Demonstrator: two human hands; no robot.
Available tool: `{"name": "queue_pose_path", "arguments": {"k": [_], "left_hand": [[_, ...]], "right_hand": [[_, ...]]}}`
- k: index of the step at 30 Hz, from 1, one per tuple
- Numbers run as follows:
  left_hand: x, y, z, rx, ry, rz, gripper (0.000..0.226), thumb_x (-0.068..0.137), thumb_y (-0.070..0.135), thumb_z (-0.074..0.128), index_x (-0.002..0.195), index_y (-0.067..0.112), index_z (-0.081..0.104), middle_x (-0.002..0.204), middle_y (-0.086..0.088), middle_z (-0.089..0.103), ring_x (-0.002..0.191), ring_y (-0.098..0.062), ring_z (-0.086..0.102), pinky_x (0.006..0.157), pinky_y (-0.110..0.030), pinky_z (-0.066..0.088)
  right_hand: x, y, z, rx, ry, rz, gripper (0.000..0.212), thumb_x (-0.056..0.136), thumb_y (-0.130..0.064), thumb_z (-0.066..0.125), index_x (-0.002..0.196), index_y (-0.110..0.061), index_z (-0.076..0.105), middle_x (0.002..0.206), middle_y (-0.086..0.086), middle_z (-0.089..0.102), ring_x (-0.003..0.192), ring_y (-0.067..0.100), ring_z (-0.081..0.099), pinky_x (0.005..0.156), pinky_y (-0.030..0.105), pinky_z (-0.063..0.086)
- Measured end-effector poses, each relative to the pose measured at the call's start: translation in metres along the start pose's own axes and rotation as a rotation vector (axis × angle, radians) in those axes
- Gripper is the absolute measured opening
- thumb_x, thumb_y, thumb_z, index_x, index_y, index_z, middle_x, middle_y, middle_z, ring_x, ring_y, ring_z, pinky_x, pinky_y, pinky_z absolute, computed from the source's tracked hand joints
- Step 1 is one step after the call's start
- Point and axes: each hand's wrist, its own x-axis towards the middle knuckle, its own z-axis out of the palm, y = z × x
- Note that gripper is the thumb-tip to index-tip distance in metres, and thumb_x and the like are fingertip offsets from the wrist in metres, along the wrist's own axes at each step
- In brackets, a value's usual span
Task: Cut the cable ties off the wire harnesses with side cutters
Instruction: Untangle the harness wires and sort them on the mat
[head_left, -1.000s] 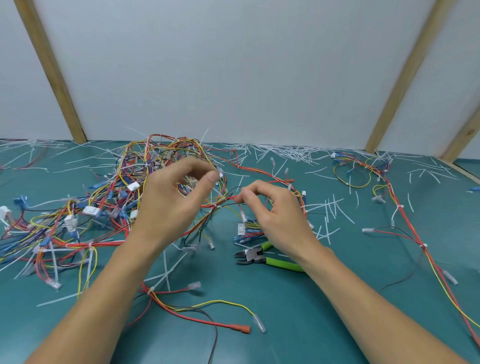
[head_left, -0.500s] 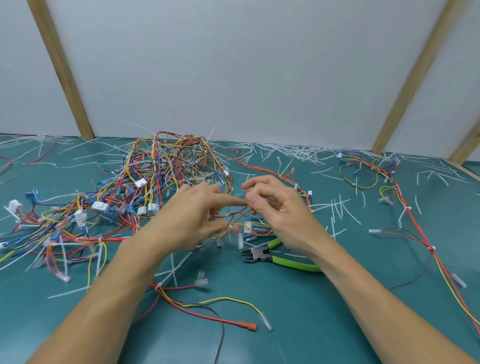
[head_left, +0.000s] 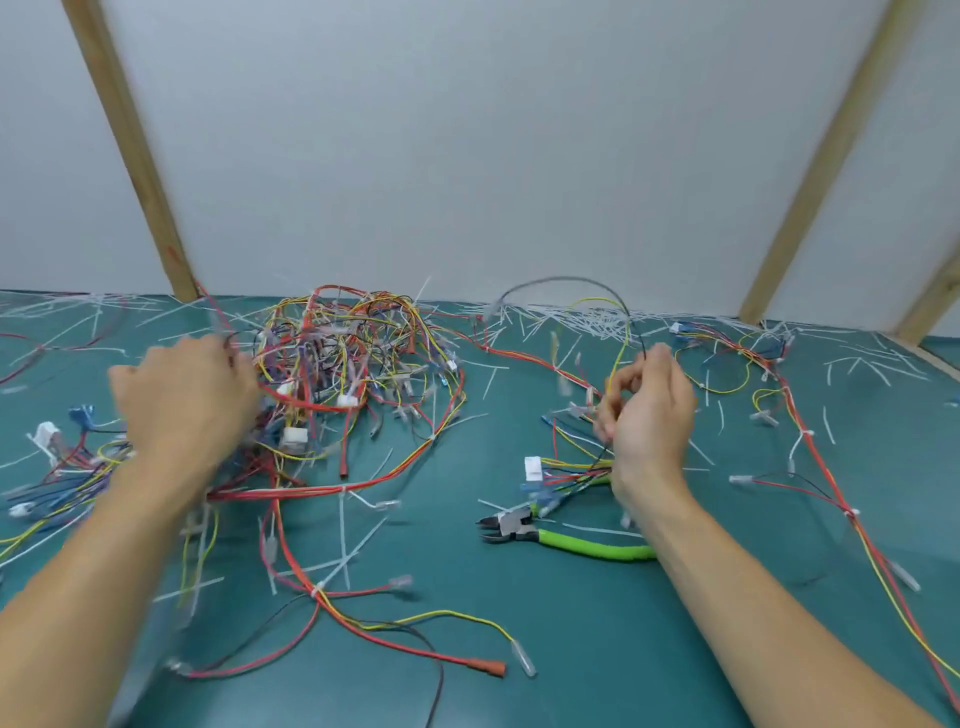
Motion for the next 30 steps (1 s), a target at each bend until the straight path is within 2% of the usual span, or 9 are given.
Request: {"name": "queue_pose_path", "arguments": {"k": [3,7,11,14,18,23,26,28,30], "left_hand": [[0.024,-0.043,-0.004,0.089,-0.301,-0.073,0.039,0.095,0.033,0.057,0.07,0.004,0.065,0.082,-0.029,0.067,0.083,-0.045,0.065,0.085,-0.047,0.052],[0.031,-0.044,-0.032,-0.031,-0.41,-0.142,0.082,0.079,0.048,0.078,0.139,0.0,0.047,0.134,-0.03,0.054,0.117,-0.048,0.054,0.099,-0.057,0.047],[-0.005,0.031,-0.087,0.044,-0.436,0.521,0.119,0.065,0.05,0.081,0.16,0.028,0.012,0.164,-0.008,0.019,0.148,-0.032,0.023,0.12,-0.053,0.019],[-0.061,0.098,-0.105,-0.021,-0.671,0.96,0.098,0.069,0.063,0.054,0.156,0.043,0.015,0.162,0.02,0.017,0.15,-0.009,0.018,0.124,-0.04,0.01],[-0.1,0.179,-0.074,-0.135,-0.665,0.954,0.06,0.093,0.061,0.05,0.145,0.032,0.043,0.142,0.007,0.051,0.133,-0.017,0.048,0.105,-0.034,0.041],[-0.114,0.209,-0.022,-0.144,-0.683,0.907,0.038,0.085,0.061,0.061,0.102,0.027,0.059,0.111,0.004,0.064,0.106,-0.021,0.059,0.082,-0.032,0.038],[-0.11,0.213,-0.012,-0.203,-0.636,0.897,0.025,0.087,0.046,0.057,0.082,0.024,0.049,0.095,0.0,0.059,0.097,-0.027,0.059,0.071,-0.031,0.03],[-0.096,0.212,-0.013,-0.259,-0.65,0.819,0.018,0.09,0.037,0.055,0.08,0.023,0.047,0.088,0.001,0.053,0.095,-0.03,0.059,0.068,-0.032,0.034],[-0.075,0.209,-0.016,-0.298,-0.658,0.724,0.015,0.092,0.033,0.055,0.084,0.021,0.055,0.084,0.0,0.061,0.091,-0.031,0.063,0.071,-0.033,0.047]], "right_hand": [[0.022,-0.006,-0.01,0.215,0.175,0.212,0.038,0.109,-0.034,0.039,0.073,-0.021,0.038,0.056,-0.001,0.045,0.033,0.008,0.025,0.035,0.015,0.015],[0.031,-0.005,-0.016,0.237,0.139,0.244,0.034,0.104,-0.039,0.048,0.075,-0.023,0.042,0.058,-0.003,0.055,0.037,0.007,0.023,0.035,0.019,0.015],[0.026,-0.001,-0.012,0.101,0.025,0.193,0.014,0.098,-0.019,0.052,0.084,-0.021,0.047,0.063,-0.004,0.06,0.041,0.004,0.027,0.037,0.016,0.022],[0.022,-0.001,-0.008,-0.005,-0.059,0.177,0.013,0.099,-0.014,0.05,0.087,-0.018,0.052,0.067,0.0,0.058,0.041,0.003,0.029,0.038,0.015,0.023],[0.022,-0.004,-0.008,0.13,-0.12,0.236,0.024,0.107,-0.015,0.043,0.088,-0.014,0.058,0.06,-0.002,0.051,0.039,0.003,0.025,0.037,0.016,0.017],[0.031,-0.01,-0.02,0.326,-0.124,0.332,0.035,0.108,-0.031,0.041,0.088,-0.013,0.062,0.062,-0.004,0.049,0.042,0.004,0.024,0.038,0.017,0.017],[0.031,-0.011,-0.023,-0.266,-0.046,0.108,0.029,0.106,-0.032,0.047,0.091,-0.014,0.066,0.073,0.001,0.062,0.055,0.01,0.048,0.051,0.027,0.038],[0.029,-0.004,-0.023,-0.722,-0.055,-0.043,0.031,0.105,-0.035,0.046,0.123,-0.015,0.062,0.112,0.005,0.071,0.099,0.019,0.065,0.083,0.037,0.048],[0.023,0.0,-0.022,-0.911,-0.038,-0.086,0.062,0.105,-0.042,0.045,0.156,-0.009,0.032,0.155,0.009,0.047,0.141,0.025,0.044,0.11,0.039,0.035]]}}
